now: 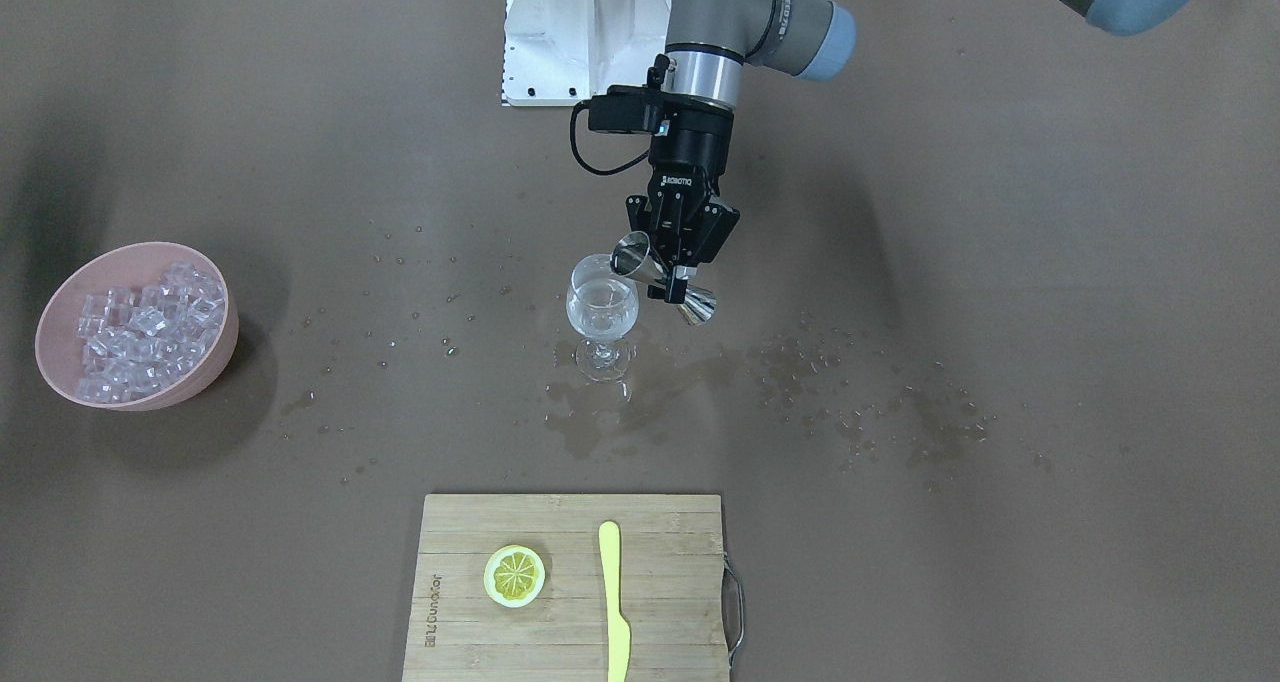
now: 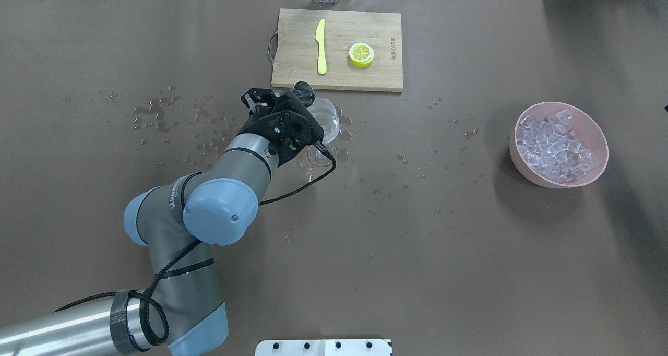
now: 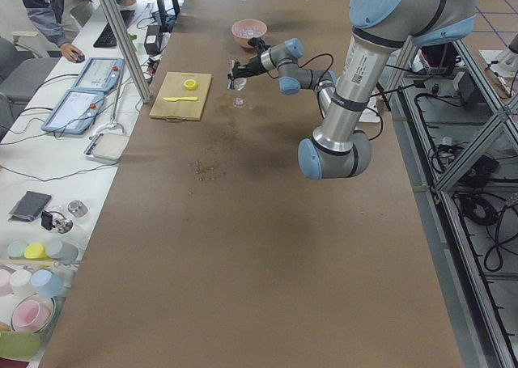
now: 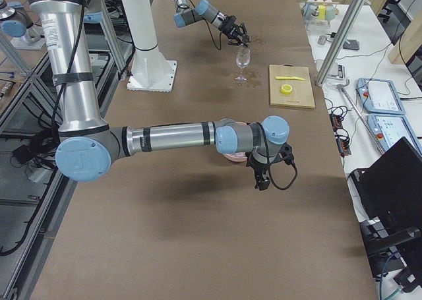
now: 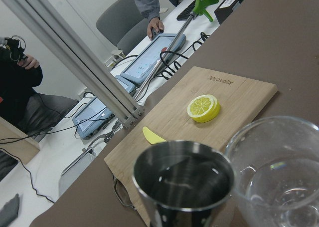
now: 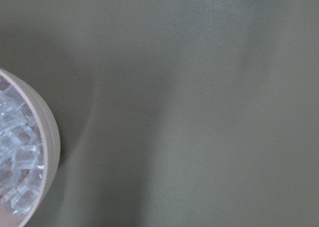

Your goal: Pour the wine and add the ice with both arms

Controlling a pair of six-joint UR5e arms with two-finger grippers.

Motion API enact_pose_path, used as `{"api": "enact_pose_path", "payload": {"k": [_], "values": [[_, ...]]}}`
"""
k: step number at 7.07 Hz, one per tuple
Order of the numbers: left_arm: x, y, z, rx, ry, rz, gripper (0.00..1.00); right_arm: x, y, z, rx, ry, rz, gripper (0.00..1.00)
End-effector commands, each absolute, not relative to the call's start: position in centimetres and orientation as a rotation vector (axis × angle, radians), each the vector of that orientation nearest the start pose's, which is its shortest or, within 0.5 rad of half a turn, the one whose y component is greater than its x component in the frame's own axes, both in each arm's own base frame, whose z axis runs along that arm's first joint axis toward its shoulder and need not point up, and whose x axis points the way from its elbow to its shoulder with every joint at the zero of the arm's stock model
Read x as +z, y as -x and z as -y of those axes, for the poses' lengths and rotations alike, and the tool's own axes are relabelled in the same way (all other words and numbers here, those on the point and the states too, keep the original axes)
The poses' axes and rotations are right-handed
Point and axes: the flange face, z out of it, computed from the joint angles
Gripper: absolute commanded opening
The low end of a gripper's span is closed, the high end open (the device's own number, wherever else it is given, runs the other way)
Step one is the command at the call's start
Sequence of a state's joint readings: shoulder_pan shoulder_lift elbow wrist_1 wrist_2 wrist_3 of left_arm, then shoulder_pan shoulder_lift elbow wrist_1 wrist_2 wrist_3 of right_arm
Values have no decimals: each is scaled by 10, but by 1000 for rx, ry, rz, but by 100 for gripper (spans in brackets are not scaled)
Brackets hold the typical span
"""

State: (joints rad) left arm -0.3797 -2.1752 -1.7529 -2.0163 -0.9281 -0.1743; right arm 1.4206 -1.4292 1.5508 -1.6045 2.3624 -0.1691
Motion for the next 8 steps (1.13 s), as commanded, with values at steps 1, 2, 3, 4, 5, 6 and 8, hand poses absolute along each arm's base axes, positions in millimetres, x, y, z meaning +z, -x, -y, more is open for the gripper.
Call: {"api": "enact_pose_path", "payload": {"k": [1,2,3,4,5,6,8], "values": [[158,-512,413,549,-1279,-221,0,595,21,558,-338,-93,794,100],[149,-513,413,595,-1281,-184,0,594,21,558,-339,-96,794,100],[147,-516,414,621,-1259,-153,0,593,21,558,-340,-98,794,100],[144,-513,414,659,-1262,-120,0,594,22,558,-341,-95,794,100],[142,-508,416,712,-1276,-54,0,589,23,558,-346,-105,803,100],[141,-506,416,710,-1279,-47,0,585,24,557,-348,-109,826,100],[147,-508,417,740,-1249,-11,0,585,24,557,-347,-108,826,100]]}}
